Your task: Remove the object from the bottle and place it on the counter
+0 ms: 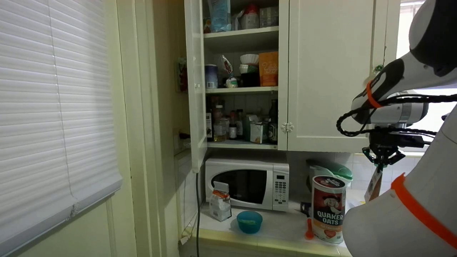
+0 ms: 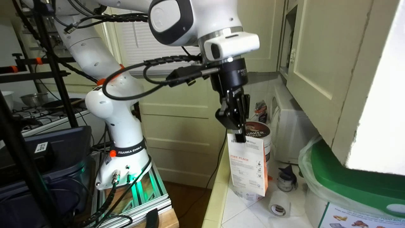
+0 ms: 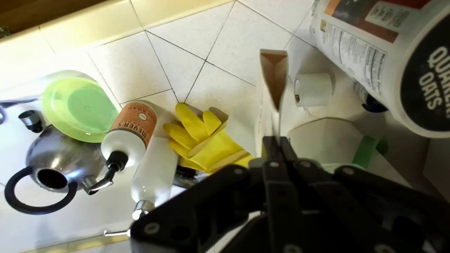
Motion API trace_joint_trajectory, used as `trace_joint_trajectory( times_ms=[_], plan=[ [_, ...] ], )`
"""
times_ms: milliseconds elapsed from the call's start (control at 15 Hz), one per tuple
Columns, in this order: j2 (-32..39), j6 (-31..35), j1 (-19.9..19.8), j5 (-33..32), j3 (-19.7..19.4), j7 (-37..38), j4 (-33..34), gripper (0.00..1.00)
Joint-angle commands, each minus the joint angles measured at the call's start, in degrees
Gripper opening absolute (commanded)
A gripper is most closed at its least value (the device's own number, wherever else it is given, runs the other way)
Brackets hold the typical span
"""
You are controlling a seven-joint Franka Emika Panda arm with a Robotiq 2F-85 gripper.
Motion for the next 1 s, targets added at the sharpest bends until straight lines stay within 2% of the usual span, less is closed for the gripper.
trace_joint_trajectory(
  times_ms=[0, 667, 733, 800, 933],
  plan=[
    [5.0, 7.1, -1.1, -1.6, 0.2, -1.7, -3.6, 0.00],
    [17.7, 22.7, -1.6, -4.0, 0.2, -2.8, -6.7, 0.00],
    [18.5, 23.9, -1.2, -3.5, 0.3, -3.0, -6.6, 0.27],
    [18.8, 24.4, -0.8, -2.5, 0.4, -3.4, -6.4, 0.28],
    [17.4, 20.5, 0.2, -1.0, 1.1, -3.6, -5.6, 0.41]
  ],
)
